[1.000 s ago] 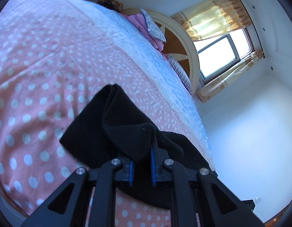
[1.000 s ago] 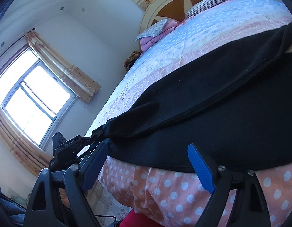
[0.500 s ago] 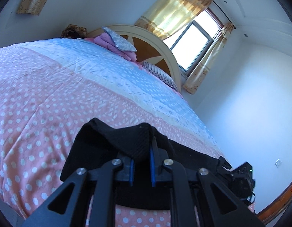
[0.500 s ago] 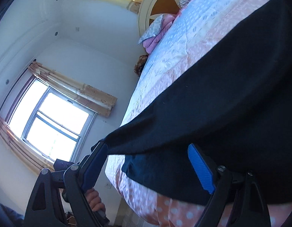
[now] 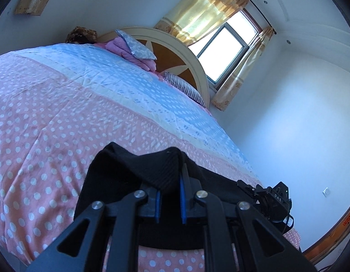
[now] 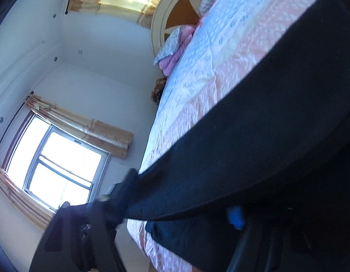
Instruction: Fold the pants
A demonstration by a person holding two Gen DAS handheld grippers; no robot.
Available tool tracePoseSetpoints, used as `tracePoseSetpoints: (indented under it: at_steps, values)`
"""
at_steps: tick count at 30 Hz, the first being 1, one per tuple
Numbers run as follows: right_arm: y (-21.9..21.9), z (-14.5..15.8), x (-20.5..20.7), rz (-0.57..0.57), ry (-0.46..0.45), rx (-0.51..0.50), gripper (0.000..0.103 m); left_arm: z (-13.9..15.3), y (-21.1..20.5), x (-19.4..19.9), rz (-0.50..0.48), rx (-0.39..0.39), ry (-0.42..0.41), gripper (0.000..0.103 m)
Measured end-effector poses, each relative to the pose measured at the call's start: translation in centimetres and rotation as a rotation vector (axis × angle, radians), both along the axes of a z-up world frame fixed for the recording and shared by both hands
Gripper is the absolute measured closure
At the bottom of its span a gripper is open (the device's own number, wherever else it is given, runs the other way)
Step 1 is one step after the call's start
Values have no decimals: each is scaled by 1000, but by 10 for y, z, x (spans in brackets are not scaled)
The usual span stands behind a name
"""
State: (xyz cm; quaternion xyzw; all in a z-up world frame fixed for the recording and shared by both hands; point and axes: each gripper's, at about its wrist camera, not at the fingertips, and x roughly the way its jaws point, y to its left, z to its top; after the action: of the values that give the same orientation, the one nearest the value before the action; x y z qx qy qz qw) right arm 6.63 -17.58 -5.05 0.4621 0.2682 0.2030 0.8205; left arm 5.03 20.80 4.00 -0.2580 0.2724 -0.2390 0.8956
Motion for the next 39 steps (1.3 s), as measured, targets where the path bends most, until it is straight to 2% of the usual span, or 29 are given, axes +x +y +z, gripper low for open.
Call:
tracePoseSetpoints:
  at_steps: [2, 4, 5, 8, 10, 12, 14, 16, 18, 20, 22, 25, 27, 29, 31, 33, 37, 39]
  values:
    - [-4, 0, 9, 0, -1, -28, 91, -4, 1, 4, -6, 12, 8, 90]
    - [-7, -2, 10, -6, 10, -31, 94, -8, 3, 5, -13, 37, 14, 90]
    - [-8, 4, 4, -10, -16, -48, 98, -8, 4, 4, -21, 40, 11, 90]
    - [1, 37, -25, 3, -136, -216, 98, -11, 6, -2, -52, 91, 4, 89]
    - [9, 48, -43, 38, -164, -293, 98, -15, 4, -7, -66, 176, 2, 85]
    - [20, 44, -58, 81, -141, -377, 98, -23, 2, -11, -64, 279, -4, 80]
    - [31, 28, -65, 108, -90, -460, 98, -33, 1, -11, -56, 358, 8, 69]
    - [34, 6, -64, 114, -28, -469, 98, -42, 1, -6, -16, 435, 33, 42]
    - [29, -14, -61, 112, 20, -417, 98, -48, 6, -1, 19, 506, 73, 27]
    - [29, -12, -62, 112, 7, -415, 98, -47, 15, -1, 12, 527, 83, 24]
    - [31, -11, -61, 120, -1, -452, 98, -39, 22, -4, 32, 571, 69, 15]
    - [32, -14, -63, 119, -8, -453, 98, -26, 29, -11, 76, 615, 33, 13]
    - [31, -16, -62, 112, -2, -450, 98, -16, 35, -13, 184, 683, 22, 13]
    - [29, -17, -65, 113, 6, -442, 98, -7, 46, -14, 236, 664, 26, 13]
    - [29, -13, -61, 122, 23, -429, 97, -1, 60, -19, 241, 543, 39, 13]
    - [25, -7, -68, 136, 37, -424, 97, 0, 58, -24, 204, 476, 41, 13]
    - [18, 11, -83, 144, 10, -446, 95, -14, 33, -30, 130, 495, 63, 17]
    - [17, 19, -88, 138, -3, -463, 93, -26, 22, -31, 92, 455, 99, 23]
